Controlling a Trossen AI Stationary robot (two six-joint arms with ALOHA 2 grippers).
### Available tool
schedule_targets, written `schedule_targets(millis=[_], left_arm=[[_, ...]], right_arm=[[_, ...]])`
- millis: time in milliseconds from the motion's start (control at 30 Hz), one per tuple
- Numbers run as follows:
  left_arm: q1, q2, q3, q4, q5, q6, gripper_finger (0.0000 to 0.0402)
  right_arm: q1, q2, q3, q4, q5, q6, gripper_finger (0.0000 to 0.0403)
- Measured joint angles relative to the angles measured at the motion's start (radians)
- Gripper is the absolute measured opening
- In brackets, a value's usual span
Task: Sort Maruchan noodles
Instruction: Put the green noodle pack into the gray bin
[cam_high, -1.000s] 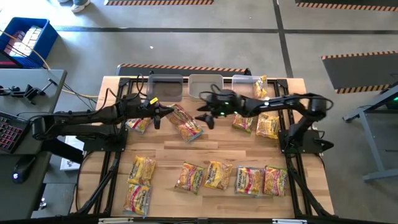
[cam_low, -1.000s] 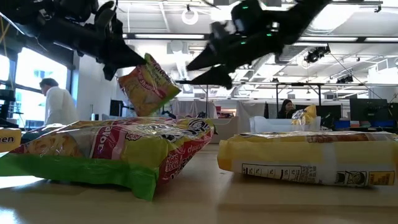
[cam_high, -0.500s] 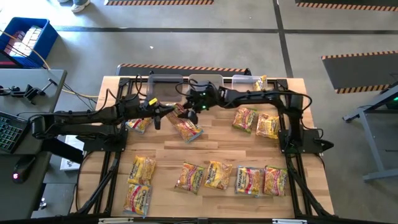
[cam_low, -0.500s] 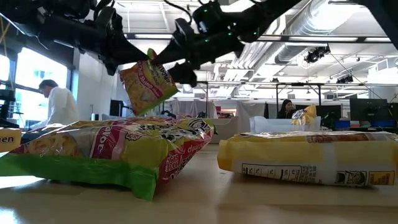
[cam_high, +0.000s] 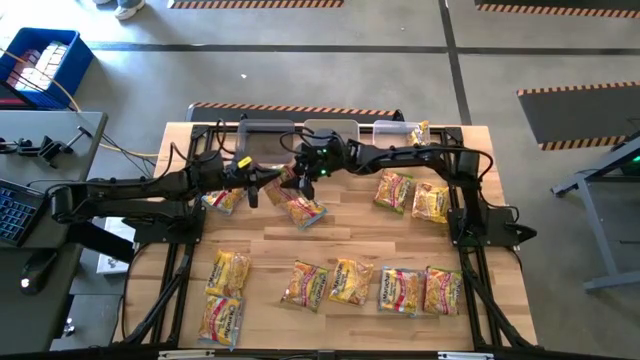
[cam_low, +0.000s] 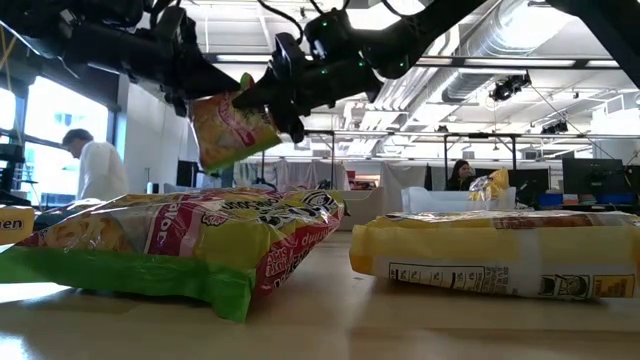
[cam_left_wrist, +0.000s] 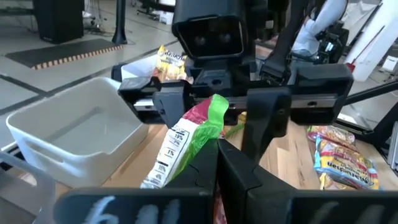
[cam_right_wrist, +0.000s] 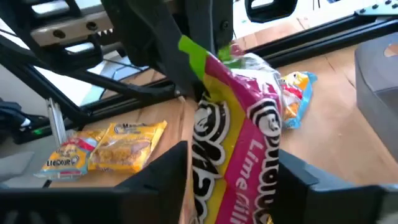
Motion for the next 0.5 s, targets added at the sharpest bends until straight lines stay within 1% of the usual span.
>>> schedule_targets(millis=[133, 233, 433, 500], left_arm=[[0.000, 0.000, 0.000, 0.031, -0.003, -0.019, 0.0003], [0.000, 0.000, 0.001, 0.038, -0.004, -0.004, 0.0014], [0.000, -0.029, 0.001, 0.029, -0.007, 0.053, 0.0057], [0.000, -0.056, 0.001, 0.019, -0.009, 0.067, 0.0073]], right_arm=[[0.000, 0.000, 0.000, 0.003, 0.003, 0.007, 0.0104], [0.000, 0.000, 0.000, 0.006, 0.004, 0.007, 0.0071], [-0.014, -0.010, 0.000, -0.003, 0.002, 0.028, 0.0068], [-0.028, -0.027, 0.011, -0.056, 0.000, 0.039, 0.0069]])
